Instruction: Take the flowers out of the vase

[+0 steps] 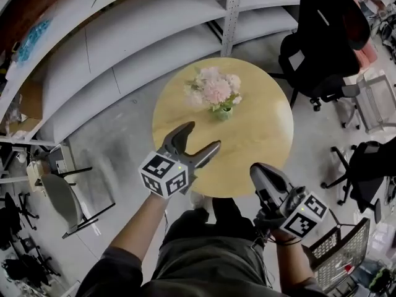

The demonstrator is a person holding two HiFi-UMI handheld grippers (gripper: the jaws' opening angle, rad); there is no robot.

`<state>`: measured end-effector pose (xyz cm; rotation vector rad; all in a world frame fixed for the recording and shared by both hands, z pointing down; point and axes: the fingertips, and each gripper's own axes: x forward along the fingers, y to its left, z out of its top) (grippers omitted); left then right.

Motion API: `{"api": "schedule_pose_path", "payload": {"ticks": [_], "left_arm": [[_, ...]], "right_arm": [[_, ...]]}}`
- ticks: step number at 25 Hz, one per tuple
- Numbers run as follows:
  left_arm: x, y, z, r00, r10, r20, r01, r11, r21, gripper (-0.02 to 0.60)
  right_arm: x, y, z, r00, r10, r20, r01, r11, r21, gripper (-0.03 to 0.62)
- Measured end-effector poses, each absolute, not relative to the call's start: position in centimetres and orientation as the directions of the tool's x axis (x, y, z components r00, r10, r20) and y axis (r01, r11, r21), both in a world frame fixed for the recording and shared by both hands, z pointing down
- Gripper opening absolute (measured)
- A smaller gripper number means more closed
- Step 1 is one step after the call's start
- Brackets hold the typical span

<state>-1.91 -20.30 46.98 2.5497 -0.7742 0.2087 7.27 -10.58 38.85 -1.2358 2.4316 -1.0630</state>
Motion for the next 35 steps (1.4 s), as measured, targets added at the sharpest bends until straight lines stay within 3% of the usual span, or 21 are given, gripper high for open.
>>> {"api": "schedule_pose_path", "payload": {"ticks": [7, 21, 35], "left_arm": [[2.0, -26.3, 52.8, 0.795, -0.513, 0.326, -0.606, -0.699, 0.380, 0.426], [5.9, -29.7, 54.0, 0.791, -0.531, 0.303, -0.610, -0.722, 0.328, 0.417], [5.4, -29.9, 52.7, 0.766, -0.570, 0.295, -0.641, -0.702, 0.309, 0.142]], "right_arm": [[11.8, -13.8, 44.6, -0.660, -0.723, 0.204, -0.593, 0.335, -0.732, 0.017], [13.5, -14.5, 50.4, -0.703, -0.666, 0.248, -0.531, 0.261, -0.806, 0.017], [12.6, -14.7, 51.0, -0.730, -0.643, 0.232, -0.482, 0.245, -0.841, 0.017]]}}
